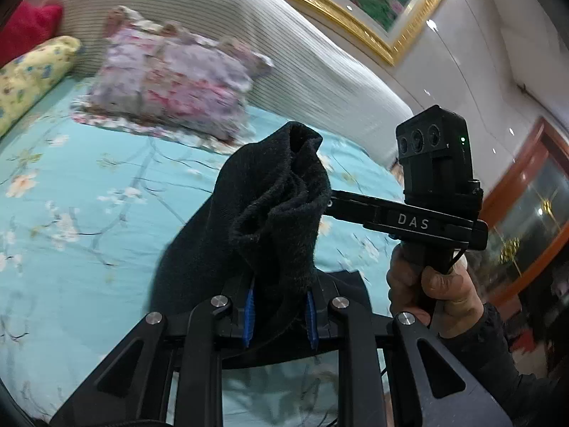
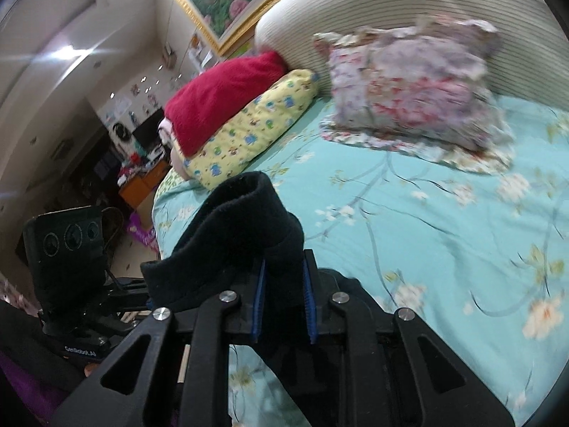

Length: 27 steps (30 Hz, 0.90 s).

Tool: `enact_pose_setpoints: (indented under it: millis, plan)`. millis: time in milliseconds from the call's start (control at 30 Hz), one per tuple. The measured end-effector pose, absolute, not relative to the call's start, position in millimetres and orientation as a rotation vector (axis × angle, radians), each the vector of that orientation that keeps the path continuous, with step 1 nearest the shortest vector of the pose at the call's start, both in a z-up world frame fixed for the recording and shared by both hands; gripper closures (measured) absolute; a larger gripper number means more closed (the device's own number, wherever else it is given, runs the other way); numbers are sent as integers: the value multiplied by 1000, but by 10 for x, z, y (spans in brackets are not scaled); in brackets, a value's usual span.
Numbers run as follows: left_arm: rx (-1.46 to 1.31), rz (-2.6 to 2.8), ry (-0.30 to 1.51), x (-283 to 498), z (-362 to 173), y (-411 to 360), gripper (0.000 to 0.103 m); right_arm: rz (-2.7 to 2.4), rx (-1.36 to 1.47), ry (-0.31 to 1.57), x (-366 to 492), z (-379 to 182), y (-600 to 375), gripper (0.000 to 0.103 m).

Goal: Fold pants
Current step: 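Carry the lifted end over the bundle with the left gripper and lower it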

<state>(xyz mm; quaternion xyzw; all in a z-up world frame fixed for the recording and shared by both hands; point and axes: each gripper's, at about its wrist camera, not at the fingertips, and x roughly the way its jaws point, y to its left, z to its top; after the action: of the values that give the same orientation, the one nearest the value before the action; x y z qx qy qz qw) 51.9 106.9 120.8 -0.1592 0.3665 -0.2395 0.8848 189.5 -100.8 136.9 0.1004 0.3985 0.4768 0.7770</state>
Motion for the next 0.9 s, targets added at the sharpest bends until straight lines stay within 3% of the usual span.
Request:
enact_pose_setpoints:
  millis: [733,833,900]
  plan:
    - [-97,-648,895,604,708,-373,81,843,453,850,1550,728,-2389,84]
    - [-79,-658,925,654,561,-481,81,814,478,872,1545,584,-2484,88]
    - [-69,-662,944,685,468,-542,81,802,496,887,1532,498,-2533,103]
